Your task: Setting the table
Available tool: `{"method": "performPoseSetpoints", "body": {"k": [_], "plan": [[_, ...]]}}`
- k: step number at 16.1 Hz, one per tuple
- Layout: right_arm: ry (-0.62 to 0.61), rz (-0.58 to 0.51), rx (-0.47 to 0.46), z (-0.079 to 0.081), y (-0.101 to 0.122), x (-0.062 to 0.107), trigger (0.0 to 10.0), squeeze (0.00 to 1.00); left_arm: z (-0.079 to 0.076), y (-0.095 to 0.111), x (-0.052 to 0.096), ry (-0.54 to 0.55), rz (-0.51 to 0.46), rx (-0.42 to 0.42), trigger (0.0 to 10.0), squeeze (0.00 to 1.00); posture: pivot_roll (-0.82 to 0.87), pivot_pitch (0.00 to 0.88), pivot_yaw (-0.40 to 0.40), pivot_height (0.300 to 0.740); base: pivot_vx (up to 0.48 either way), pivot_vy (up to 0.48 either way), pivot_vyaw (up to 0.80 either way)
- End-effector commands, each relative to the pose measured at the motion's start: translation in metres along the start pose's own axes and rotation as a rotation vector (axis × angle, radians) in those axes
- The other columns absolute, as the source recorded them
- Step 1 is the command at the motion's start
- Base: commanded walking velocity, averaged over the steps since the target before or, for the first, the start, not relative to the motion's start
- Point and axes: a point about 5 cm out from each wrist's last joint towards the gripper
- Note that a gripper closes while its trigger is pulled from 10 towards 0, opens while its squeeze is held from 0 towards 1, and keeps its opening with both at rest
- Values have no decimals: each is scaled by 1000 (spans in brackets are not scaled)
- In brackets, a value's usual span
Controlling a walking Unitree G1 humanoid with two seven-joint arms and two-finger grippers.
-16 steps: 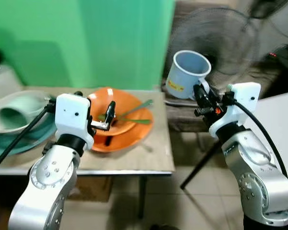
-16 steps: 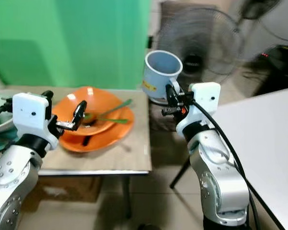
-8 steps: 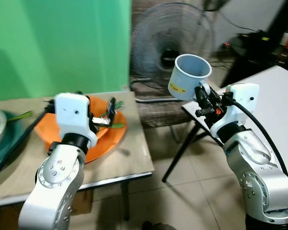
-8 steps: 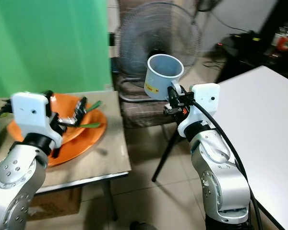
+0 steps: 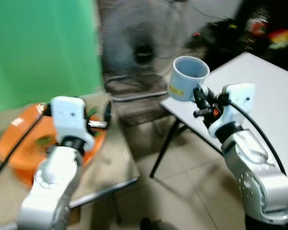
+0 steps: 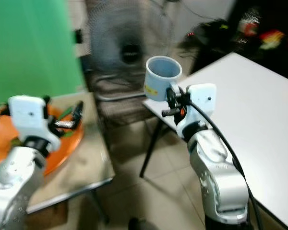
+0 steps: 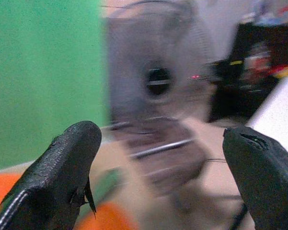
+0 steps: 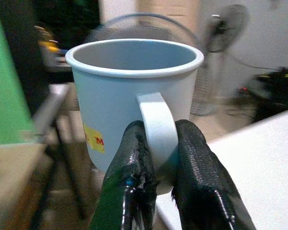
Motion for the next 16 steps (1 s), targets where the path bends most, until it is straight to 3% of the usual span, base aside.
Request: {"method": "performPoseSetpoints", "body": {"k": [1, 8, 11, 13, 16], "plan": [[-17, 0, 3, -2, 2, 2, 10000, 0, 1, -1, 0, 0, 14, 0, 10000, 0, -80, 0, -37, 740, 0, 0, -800], [-18, 33, -35, 7, -4, 5, 10000, 0, 8, 9, -1, -1, -19, -81, 10000, 0, -54, 6, -35, 740, 0, 183, -800], [-32, 38, -37, 6, -4, 7, 10000, 0, 6, 8, -1, -16, -14, -76, 10000, 0, -57, 11, -31, 740, 0, -480, -800], [-59, 40, -32, 3, -4, 8, 10000, 0, 4, 10, -3, -37, -23, -62, 10000, 0, -62, 14, -26, 740, 0, 480, -800], [-64, 43, -34, 3, -4, 9, 10000, 0, 3, 11, -5, -33, -33, -100, 10000, 0, -64, 11, -23, 740, 0, -320, -800]]}}
Point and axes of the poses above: a point about 5 cm out from each wrist's last joint towards the gripper, its own x axis pointing back from the gripper into the wrist, its own y axis along the axis of the wrist's last joint, z = x × y, and after that the axes turned 12 degrees about x, right-handed
